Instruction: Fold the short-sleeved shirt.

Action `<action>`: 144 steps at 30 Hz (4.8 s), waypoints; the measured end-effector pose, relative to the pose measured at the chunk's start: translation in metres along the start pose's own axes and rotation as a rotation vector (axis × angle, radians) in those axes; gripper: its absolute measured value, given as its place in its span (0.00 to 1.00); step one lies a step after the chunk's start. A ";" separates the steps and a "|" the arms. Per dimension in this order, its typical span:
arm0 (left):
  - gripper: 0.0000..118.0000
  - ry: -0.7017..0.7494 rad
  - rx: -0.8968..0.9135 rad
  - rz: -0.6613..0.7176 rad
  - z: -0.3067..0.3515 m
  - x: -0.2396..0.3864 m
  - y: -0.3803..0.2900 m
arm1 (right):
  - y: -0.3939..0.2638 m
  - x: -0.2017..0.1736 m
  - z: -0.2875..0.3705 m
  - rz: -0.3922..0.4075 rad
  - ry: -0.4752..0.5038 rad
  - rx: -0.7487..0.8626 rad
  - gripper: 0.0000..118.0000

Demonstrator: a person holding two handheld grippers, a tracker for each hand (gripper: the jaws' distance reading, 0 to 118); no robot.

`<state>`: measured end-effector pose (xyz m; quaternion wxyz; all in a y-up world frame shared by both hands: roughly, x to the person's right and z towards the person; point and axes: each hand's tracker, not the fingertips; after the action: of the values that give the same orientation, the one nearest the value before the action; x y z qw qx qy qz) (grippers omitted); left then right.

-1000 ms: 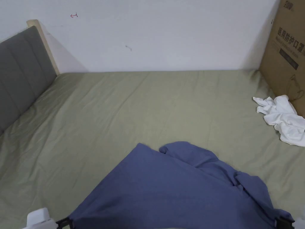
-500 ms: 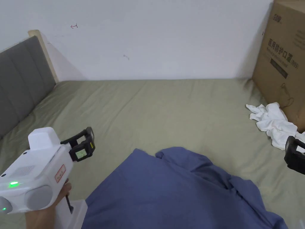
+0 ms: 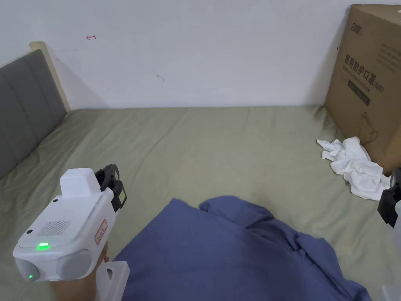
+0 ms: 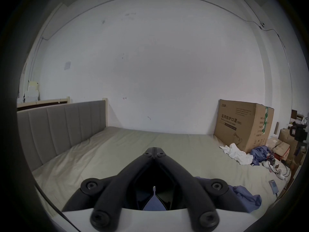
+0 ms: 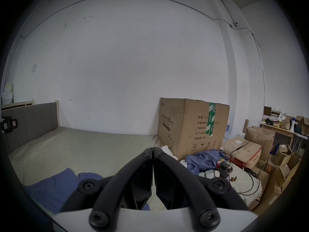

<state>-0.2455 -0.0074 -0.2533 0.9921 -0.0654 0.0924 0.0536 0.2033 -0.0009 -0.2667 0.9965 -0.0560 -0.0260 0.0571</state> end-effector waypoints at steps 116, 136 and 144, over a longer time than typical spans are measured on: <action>0.01 -0.009 -0.152 0.120 -0.267 -0.054 0.156 | 0.126 -0.043 -0.284 -0.030 0.308 -0.090 0.08; 0.01 0.081 -0.656 0.227 -0.127 -0.111 -0.151 | -0.160 -0.032 -0.110 -0.267 0.414 -0.618 0.07; 0.01 0.115 -0.702 0.223 -0.039 -0.119 -0.178 | -0.175 -0.018 -0.018 -0.298 0.418 -0.661 0.07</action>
<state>-0.3480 -0.1998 -0.2475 0.8905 -0.3941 0.1304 0.1861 0.2063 -0.1776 -0.2654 0.9062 -0.3786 0.1519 -0.1115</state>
